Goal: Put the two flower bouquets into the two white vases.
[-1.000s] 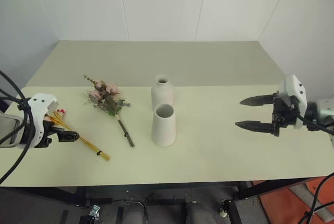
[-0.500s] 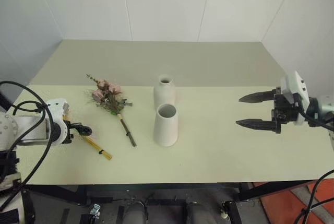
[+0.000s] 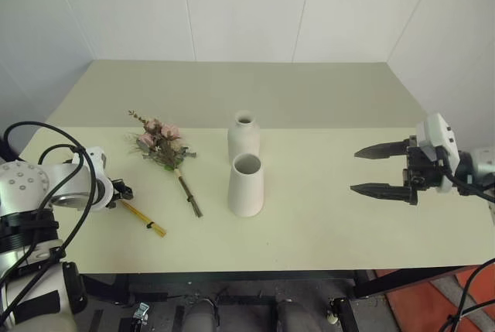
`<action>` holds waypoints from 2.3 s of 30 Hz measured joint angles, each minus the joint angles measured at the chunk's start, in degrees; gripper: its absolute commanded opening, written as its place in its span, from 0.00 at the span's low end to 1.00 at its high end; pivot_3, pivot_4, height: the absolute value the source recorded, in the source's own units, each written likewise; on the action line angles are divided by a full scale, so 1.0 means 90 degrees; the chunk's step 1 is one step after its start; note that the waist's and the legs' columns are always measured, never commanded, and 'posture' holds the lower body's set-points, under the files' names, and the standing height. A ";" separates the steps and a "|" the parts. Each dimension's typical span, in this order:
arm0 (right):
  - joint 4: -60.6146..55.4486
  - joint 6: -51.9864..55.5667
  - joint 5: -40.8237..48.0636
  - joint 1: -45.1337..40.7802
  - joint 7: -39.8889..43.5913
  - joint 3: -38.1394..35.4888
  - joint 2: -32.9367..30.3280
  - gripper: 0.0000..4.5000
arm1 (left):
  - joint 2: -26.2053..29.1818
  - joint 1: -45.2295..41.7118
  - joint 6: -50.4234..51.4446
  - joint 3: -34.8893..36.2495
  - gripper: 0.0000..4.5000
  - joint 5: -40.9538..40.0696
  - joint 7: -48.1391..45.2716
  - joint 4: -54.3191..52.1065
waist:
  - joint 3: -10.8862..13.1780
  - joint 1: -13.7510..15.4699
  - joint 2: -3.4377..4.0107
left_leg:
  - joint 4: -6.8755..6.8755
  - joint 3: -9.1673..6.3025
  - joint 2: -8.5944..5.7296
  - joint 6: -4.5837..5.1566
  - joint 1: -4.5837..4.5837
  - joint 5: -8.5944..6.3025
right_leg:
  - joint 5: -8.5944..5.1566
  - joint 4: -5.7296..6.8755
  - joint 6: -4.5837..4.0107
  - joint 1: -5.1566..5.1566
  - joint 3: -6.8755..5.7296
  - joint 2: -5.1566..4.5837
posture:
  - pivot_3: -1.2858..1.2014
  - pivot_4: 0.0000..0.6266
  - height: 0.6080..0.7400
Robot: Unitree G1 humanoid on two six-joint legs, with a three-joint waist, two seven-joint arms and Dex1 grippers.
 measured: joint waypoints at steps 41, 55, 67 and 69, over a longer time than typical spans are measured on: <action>-0.0583 0.0825 0.0255 -0.0028 -0.1050 -0.0161 0.0125 1.00 | -0.0575 -0.1421 -0.5333 -0.0826 0.01 0.2607 -0.7901 -0.2045 | -0.0001 0.0094 -0.0006 | 0.0016 0.0001 0.0001 -0.0066 -0.0013 0.0001 | 0.0001 -0.0015 0.0008 0.0007 0.0002 0.0002 | 0.52 0.24 1.00; -0.1299 0.1503 0.0655 0.0278 -0.1973 -0.0640 0.0232 1.00 | -0.2577 -0.3450 -0.7823 -0.1790 0.01 0.4510 -0.9354 0.1234 | -0.0001 -0.0015 -0.0006 | 0.0022 0.0001 0.0000 -0.0058 -0.0025 -0.0003 | 0.0000 -0.0020 0.0026 0.0003 0.0006 0.0003 | 0.52 0.24 1.00; -0.1820 0.1790 0.0911 0.0719 -0.2235 -0.1101 0.0147 1.00 | -0.3049 -0.3187 -0.8354 -0.2299 0.01 0.5496 -0.9808 0.1650 | -0.0001 -0.0030 -0.0005 | 0.0022 0.0002 -0.0002 -0.0058 -0.0019 -0.0003 | -0.0022 -0.0016 0.0067 0.0004 0.0015 0.0004 | 0.52 0.24 1.00; -0.1868 0.1799 0.0946 0.0721 -0.2239 -0.1114 0.0143 1.00 | -0.3084 -0.3049 -0.8418 -0.2347 0.01 0.5646 -0.9800 0.1658 | -0.0001 -0.0028 -0.0005 | 0.0022 0.0002 -0.0002 -0.0058 -0.0021 -0.0003 | -0.0021 -0.0016 0.0066 0.0002 0.0015 0.0004 | 0.52 0.24 1.00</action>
